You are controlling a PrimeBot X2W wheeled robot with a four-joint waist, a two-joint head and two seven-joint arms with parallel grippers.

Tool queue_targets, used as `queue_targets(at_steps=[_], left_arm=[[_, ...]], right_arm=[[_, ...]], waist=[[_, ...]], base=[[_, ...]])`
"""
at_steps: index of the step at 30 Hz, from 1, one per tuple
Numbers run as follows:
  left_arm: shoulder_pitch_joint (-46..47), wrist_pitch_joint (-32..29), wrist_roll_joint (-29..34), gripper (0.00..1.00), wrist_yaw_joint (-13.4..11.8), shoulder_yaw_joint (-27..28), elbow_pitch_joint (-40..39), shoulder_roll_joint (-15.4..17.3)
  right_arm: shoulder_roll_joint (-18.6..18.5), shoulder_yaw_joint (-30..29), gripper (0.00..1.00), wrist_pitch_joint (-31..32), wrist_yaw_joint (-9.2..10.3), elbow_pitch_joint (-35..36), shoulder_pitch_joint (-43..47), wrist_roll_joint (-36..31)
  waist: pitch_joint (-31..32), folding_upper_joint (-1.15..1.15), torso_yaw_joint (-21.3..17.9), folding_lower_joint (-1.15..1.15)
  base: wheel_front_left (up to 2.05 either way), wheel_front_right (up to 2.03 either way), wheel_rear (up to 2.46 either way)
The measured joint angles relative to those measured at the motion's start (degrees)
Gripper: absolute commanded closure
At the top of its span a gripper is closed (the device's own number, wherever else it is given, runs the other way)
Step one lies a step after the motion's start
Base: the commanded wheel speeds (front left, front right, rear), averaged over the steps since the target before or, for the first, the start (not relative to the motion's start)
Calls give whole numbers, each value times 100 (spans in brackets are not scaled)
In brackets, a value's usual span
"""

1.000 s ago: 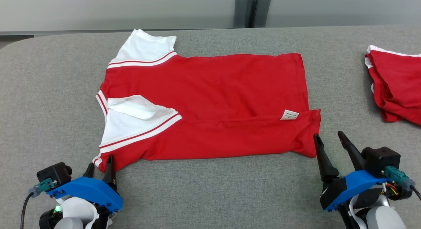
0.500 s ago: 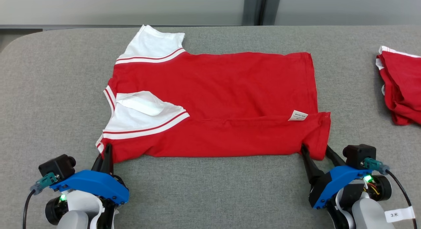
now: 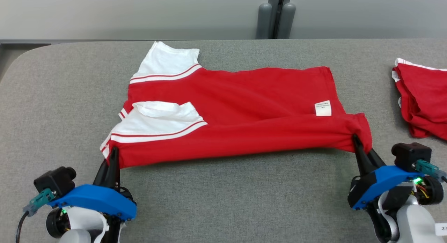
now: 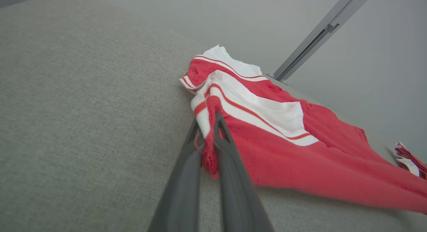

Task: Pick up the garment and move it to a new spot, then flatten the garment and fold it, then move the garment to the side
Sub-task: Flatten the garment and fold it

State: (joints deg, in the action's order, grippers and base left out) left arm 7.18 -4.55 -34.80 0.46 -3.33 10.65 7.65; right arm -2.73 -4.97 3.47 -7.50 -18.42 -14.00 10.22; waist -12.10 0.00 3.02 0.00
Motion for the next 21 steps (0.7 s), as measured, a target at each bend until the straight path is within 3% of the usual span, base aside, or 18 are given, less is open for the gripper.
queue_targets(at_steps=[9, 13, 17, 18, 19, 20, 21], left_arm=[[-1253, -247, -261, 100, -179, -66, -833, -119], [-1686, -346, -361, 100, -246, -97, -928, -172], [-1774, -471, -435, 100, -253, -105, -825, -165], [-1774, -501, -446, 81, -254, -114, -786, -153], [-1775, -543, -436, 17, -269, -125, -739, -114], [-1775, -553, -403, 0, -269, -131, -715, -70], [-1775, -553, -396, 0, -281, -118, -705, -41]], right_arm=[[-3, -323, 100, 980, 0, 1800, 1251, -174], [-4, -358, 100, 1222, 0, 2084, 1790, -45], [-5, -287, 100, 1260, 1, 1915, 1959, 160], [-8, -229, 75, 1227, 1, 1860, 1989, 180], [-3, -194, 9, 1182, -1, 1777, 2004, 267], [-2, -189, 0, 1133, 0, 1711, 2016, 296], [-3, -194, 0, 1087, 0, 1664, 2027, 297]], waist=[[147, 0, -9, 0], [179, 0, -6, 0], [200, 0, -36, 0], [208, 0, -45, 0], [216, 0, -57, 0], [224, 0, -70, 0], [233, 0, -85, 0]], base=[[0, 0, 0], [0, 0, 0], [0, 0, 0], [0, 0, 0], [0, 0, 0], [0, 0, 0], [0, 0, 0]])
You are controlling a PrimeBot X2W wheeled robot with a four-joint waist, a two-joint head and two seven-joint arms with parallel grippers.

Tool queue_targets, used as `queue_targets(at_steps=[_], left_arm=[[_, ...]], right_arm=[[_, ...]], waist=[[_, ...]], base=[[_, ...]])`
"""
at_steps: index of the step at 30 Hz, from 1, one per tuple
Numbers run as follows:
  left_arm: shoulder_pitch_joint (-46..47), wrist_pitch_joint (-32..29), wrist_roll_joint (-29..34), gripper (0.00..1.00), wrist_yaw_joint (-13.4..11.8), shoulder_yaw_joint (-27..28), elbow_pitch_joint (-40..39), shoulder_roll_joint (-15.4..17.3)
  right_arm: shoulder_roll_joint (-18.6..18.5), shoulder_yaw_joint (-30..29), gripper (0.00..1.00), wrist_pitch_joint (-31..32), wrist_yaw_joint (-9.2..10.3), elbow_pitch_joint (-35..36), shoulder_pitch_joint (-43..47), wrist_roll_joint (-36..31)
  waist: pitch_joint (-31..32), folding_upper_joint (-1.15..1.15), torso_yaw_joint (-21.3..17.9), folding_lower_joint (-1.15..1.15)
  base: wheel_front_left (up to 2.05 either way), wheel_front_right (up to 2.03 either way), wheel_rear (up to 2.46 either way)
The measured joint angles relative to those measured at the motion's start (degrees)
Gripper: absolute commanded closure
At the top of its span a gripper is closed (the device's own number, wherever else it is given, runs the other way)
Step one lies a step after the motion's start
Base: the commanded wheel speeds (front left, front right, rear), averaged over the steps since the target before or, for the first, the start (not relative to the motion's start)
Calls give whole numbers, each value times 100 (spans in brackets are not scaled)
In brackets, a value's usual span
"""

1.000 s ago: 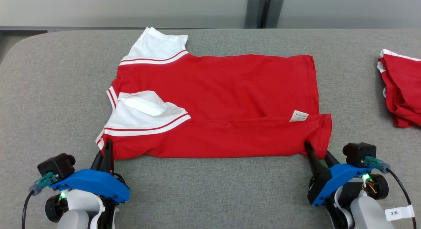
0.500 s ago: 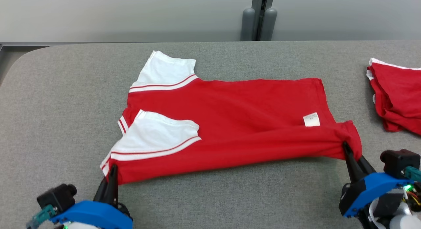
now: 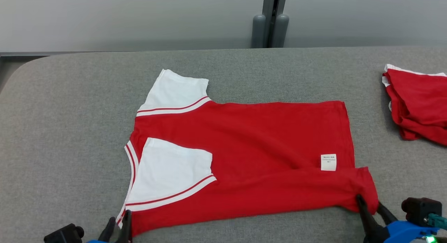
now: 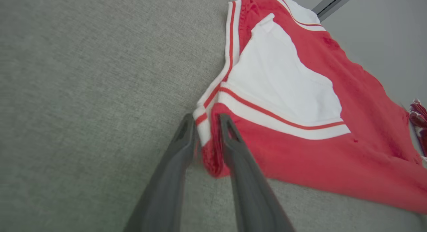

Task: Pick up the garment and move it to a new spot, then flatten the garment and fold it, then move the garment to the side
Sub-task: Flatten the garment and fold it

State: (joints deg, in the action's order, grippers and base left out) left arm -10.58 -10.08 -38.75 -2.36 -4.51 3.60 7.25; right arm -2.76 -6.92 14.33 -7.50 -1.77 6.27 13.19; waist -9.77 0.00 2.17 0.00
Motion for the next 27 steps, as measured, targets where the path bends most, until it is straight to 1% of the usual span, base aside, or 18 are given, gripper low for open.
queue_targets(at_steps=[4, 8, 12, 15, 18, 22, 27], left_arm=[[16, 37, 130, 0, -41, 51, -103, 174], [285, 35, 367, 0, -66, 94, -430, 468], [1027, -164, 750, 0, -43, 91, -777, 982], [1877, -486, 893, 0, 118, -13, -911, 1290], [2805, -881, 1005, 0, 254, -93, -753, 1600], [3967, -1380, 1121, 0, 454, -247, -255, 1879], [4862, -2020, 1059, 0, 651, -444, 519, 2078]], right_arm=[[-2, -82, 0, -182, 1, -24, 33, -4], [-2, -154, 0, -326, 1, 221, 7, -120], [-7, -135, 0, -381, 1, 556, -298, -276], [-4, -3, 0, -348, 1, 688, -688, -411], [-7, 210, 0, -330, 1, 692, -1122, -508], [-3, 591, 0, -294, 1, 568, -1711, -497], [-4, 989, 0, -365, 1, 415, -2329, -439]], waist=[[38, 0, -75, 0], [54, 0, -156, 0], [-2, 0, -232, 0], [-129, 0, -309, 0], [-327, 0, -415, 0], [-722, 0, -638, 1], [-1273, 0, -1006, 1]], base=[[0, 0, 0], [0, 0, 0], [0, 0, 0], [0, 0, 0], [0, 0, 0], [0, 0, 0], [0, 0, 0]])
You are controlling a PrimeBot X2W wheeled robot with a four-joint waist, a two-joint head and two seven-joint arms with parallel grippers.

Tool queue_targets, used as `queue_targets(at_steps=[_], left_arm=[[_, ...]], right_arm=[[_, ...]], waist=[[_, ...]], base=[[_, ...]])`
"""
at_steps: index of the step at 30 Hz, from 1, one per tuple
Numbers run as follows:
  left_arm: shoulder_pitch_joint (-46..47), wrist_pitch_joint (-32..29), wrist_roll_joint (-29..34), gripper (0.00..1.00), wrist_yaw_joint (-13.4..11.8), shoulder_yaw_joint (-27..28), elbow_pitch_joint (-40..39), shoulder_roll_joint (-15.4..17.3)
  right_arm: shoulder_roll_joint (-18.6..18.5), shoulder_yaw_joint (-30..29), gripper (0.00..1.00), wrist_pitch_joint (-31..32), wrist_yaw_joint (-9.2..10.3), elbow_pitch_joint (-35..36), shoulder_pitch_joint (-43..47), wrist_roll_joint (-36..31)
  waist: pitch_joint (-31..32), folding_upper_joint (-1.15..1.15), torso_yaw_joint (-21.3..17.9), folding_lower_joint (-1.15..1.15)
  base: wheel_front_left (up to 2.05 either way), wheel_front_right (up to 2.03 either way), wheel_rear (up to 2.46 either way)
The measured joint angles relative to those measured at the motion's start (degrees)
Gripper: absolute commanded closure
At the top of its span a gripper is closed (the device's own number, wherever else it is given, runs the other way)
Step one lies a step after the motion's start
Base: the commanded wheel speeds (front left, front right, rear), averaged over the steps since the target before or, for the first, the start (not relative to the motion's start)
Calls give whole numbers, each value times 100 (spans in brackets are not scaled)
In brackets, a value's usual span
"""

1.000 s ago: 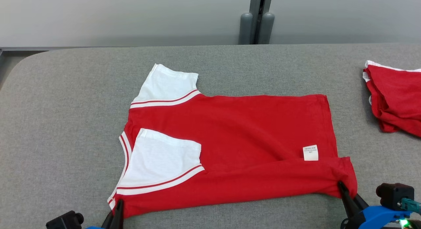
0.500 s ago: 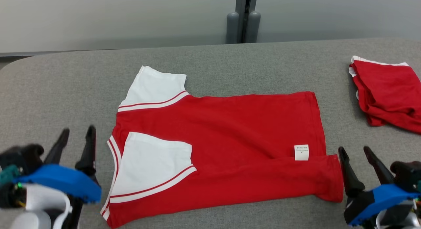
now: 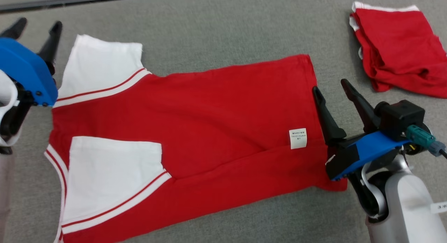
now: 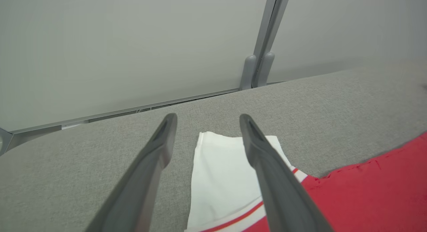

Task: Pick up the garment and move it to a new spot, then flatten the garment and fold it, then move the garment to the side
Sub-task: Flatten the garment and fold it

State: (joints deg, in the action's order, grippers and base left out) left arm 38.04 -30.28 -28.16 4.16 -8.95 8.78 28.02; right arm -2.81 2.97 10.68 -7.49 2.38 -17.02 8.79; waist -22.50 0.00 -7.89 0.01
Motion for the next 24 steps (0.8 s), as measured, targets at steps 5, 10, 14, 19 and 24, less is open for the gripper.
queue_targets(at_steps=[5, 10, 14, 19, 24], left_arm=[[525, -263, 113, 0, 37, -79, 661, 223], [727, -531, 141, 0, 71, -123, 1138, 391], [855, -604, 144, 0, 24, -85, 1350, 511], [906, -751, 118, 0, 30, -102, 1485, 593], [972, -882, -29, 0, 143, -267, 1446, 530]], right_arm=[[0, 214, 0, -101, 0, -82, -346, -9], [0, 307, 0, -200, 0, -103, -519, -8], [-2, 341, 0, -282, 0, -107, -584, 4], [-2, 432, 0, -360, 0, -125, -616, 56], [-1, 466, 0, -398, 0, -168, -699, 88]], waist=[[-476, 0, -324, 0], [-811, 0, -587, 0], [-967, 0, -707, 0], [-1057, 0, -790, 0], [-1106, 0, -792, -1]], base=[[0, 0, 0], [0, 0, 0], [0, 0, 0], [0, 0, 0], [0, 0, 0]])
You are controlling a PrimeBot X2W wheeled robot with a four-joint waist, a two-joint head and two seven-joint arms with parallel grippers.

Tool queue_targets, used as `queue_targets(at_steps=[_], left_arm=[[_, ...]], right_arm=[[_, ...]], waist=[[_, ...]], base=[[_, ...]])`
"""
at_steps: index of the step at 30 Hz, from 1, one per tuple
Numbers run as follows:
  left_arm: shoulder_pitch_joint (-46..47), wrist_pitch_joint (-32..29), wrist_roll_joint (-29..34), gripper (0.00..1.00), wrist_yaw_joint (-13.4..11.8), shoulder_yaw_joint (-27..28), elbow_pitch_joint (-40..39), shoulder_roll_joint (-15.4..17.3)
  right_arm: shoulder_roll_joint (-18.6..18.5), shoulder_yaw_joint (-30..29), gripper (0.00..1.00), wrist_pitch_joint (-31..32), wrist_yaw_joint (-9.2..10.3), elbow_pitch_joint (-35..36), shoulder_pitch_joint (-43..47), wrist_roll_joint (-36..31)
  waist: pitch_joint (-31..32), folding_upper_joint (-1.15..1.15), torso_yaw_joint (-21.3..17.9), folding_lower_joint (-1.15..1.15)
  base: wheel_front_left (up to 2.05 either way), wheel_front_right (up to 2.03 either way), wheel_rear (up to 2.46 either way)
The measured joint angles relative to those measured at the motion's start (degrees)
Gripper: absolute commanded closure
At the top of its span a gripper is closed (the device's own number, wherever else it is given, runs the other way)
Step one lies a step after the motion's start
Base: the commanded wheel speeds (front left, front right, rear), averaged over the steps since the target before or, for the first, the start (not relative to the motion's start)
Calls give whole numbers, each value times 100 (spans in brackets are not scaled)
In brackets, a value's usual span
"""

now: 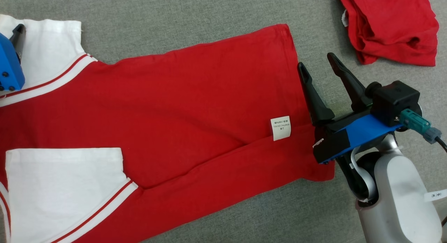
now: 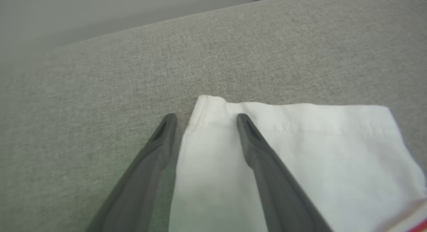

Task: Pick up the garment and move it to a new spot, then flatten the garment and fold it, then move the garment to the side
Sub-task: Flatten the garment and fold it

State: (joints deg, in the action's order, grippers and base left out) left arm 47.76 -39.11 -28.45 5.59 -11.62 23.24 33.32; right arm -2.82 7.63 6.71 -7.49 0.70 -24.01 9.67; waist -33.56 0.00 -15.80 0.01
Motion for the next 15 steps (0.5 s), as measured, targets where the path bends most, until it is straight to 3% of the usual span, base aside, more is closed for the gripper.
queue_targets(at_steps=[2, 3, 5, 15], left_arm=[[32, -85, -44, 0, 11, -62, -12, -37], [45, -120, -78, 41, 32, -85, -14, -42], [55, -133, -114, 97, 47, -115, -29, -49], [113, 543, -130, 100, 79, -183, -27, -241]], right_arm=[[-1, 18, 0, -8, 0, -12, -51, 0], [-1, 44, 0, -16, 0, -21, -66, 3], [0, 76, 0, -22, 0, -42, -115, 12], [-77, -19, 0, 309, 0, -491, -639, -201]], waist=[[-9, 0, 6, -1], [-12, 0, 9, -1], [-20, 0, 14, -1], [145, 0, 301, -1]], base=[[0, 0, 0], [0, 0, 0], [0, 0, 0], [0, 0, 0]])
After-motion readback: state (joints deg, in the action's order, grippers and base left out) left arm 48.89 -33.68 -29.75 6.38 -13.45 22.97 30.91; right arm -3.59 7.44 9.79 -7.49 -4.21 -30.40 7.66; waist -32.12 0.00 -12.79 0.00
